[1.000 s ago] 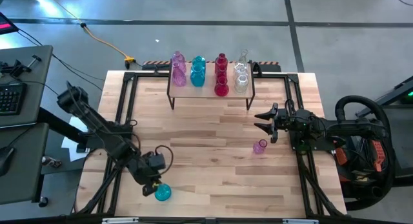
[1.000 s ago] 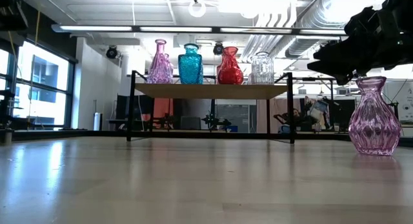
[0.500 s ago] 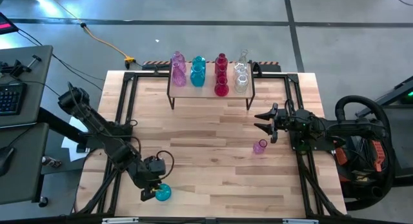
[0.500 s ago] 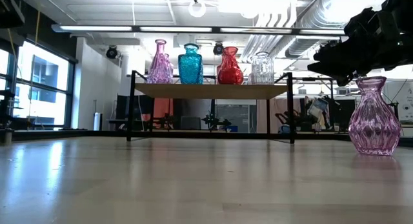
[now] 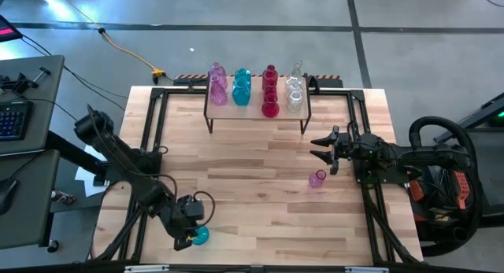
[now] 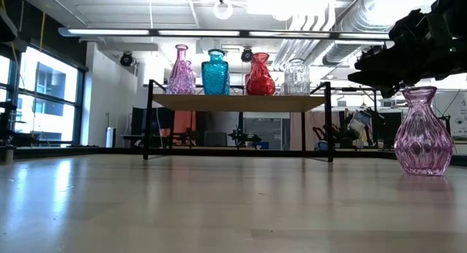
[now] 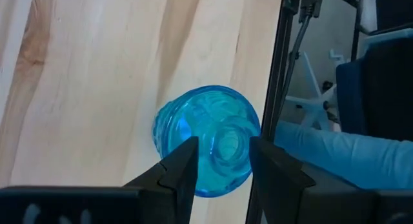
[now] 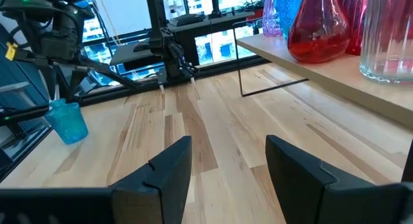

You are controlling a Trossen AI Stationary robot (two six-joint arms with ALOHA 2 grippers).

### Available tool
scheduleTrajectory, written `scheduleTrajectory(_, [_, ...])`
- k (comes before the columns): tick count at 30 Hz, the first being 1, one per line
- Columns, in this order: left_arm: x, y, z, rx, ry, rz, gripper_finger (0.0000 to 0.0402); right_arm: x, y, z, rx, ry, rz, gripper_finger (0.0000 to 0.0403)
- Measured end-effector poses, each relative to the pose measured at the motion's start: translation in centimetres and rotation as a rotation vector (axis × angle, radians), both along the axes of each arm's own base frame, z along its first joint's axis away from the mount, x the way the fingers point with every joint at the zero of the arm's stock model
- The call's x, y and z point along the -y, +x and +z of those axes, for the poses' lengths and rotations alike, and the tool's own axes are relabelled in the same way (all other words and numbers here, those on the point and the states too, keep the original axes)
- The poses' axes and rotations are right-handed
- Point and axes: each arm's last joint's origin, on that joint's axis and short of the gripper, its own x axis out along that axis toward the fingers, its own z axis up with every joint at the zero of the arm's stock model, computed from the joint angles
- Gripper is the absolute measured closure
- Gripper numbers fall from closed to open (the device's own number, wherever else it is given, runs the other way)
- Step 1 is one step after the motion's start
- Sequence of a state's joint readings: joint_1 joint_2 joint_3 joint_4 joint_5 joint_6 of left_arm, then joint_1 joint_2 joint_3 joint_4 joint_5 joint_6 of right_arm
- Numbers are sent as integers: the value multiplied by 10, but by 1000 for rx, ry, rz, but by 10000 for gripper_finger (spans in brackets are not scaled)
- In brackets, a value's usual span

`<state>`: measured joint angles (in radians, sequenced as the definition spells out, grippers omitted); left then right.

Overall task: Sort vases onto shelf
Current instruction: Put the blue vase on the shelf aligned with the other blue vases

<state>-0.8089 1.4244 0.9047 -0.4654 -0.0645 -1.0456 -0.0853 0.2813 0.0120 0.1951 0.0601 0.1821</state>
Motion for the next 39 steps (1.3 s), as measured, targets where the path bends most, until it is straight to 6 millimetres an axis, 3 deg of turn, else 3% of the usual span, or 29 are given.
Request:
scheduleTrajectory(31, [2,3,-11,2,78,-47,271,0,0,-2,-19,2,0,222])
scheduleTrajectory(39, [2,3,-11,-9,65,-58,321,0,0,-2,-19,1,0,222])
